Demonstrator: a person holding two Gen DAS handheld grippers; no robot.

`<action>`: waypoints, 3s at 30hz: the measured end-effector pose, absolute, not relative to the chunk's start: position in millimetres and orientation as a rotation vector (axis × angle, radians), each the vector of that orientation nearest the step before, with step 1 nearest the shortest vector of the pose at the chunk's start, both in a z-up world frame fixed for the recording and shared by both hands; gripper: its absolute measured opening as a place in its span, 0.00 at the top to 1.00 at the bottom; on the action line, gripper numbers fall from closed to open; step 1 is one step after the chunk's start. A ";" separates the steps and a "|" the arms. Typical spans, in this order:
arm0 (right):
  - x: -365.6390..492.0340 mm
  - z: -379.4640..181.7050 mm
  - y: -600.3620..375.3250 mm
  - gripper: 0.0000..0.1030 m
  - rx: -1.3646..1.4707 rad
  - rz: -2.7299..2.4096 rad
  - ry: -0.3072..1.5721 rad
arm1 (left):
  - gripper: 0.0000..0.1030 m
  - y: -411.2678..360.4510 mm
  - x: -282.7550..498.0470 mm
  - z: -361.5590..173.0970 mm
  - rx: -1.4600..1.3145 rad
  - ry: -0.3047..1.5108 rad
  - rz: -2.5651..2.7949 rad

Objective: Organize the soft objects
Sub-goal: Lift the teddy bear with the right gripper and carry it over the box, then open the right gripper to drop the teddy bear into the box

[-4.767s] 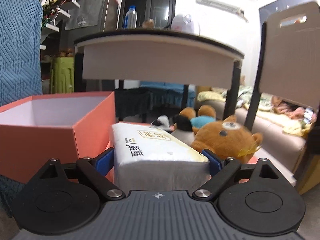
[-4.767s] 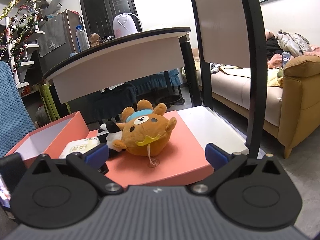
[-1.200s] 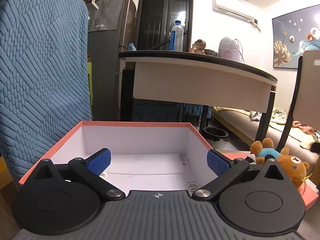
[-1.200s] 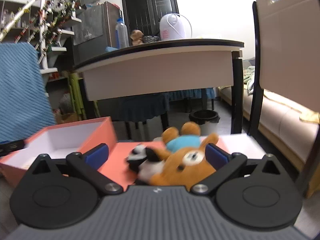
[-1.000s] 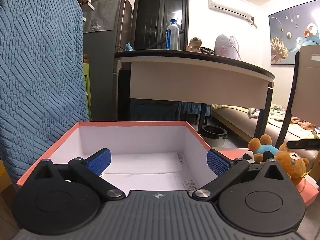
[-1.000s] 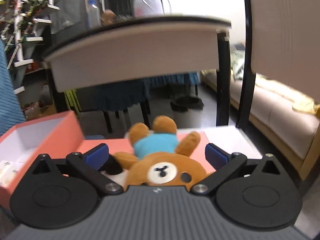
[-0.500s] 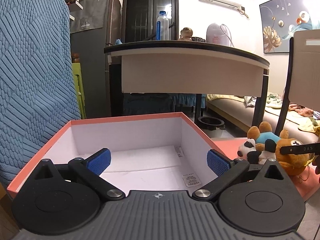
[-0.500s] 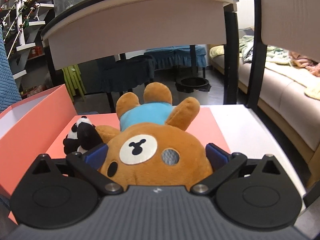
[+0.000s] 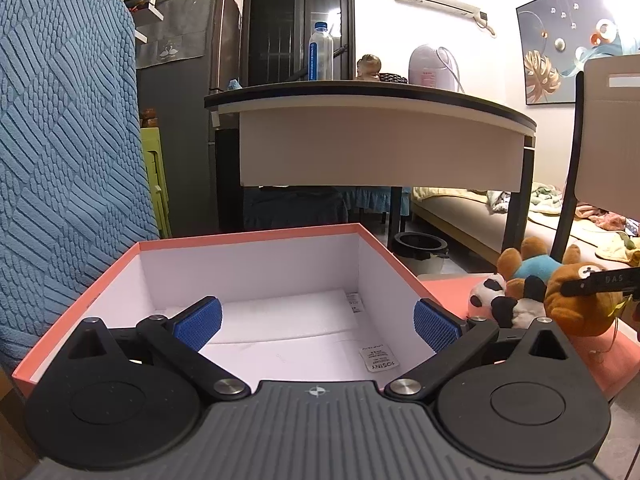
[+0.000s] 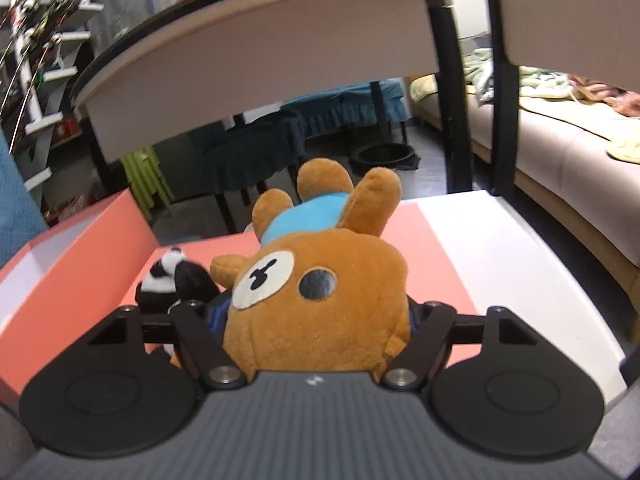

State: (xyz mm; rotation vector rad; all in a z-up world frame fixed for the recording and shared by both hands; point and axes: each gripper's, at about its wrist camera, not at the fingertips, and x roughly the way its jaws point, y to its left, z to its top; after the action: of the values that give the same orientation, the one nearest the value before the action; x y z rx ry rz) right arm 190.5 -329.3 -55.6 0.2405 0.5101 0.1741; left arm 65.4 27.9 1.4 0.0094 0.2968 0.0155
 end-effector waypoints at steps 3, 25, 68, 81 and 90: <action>185.9 -48.4 -335.8 0.28 0.259 0.138 0.474 | 0.00 29.5 63.6 4.9 0.000 0.283 0.022; 162.4 16.2 -252.3 0.28 0.264 0.259 0.271 | 0.00 48.9 60.1 16.2 -0.013 0.257 0.120; 165.4 -13.0 -69.3 0.18 0.095 0.627 0.396 | 0.00 93.4 56.3 48.9 -0.133 0.198 0.305; 162.2 0.0 -106.0 0.09 0.147 0.587 0.327 | 0.00 57.8 66.4 45.8 -0.106 0.203 0.234; 156.0 4.5 -149.4 0.09 0.171 0.524 0.296 | 0.00 34.0 74.1 40.2 -0.085 0.203 0.182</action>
State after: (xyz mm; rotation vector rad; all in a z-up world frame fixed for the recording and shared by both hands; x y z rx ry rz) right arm 156.0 -149.4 4.5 0.1708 0.2964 0.5244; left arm 74.1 34.0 40.2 -0.0855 0.2035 0.1824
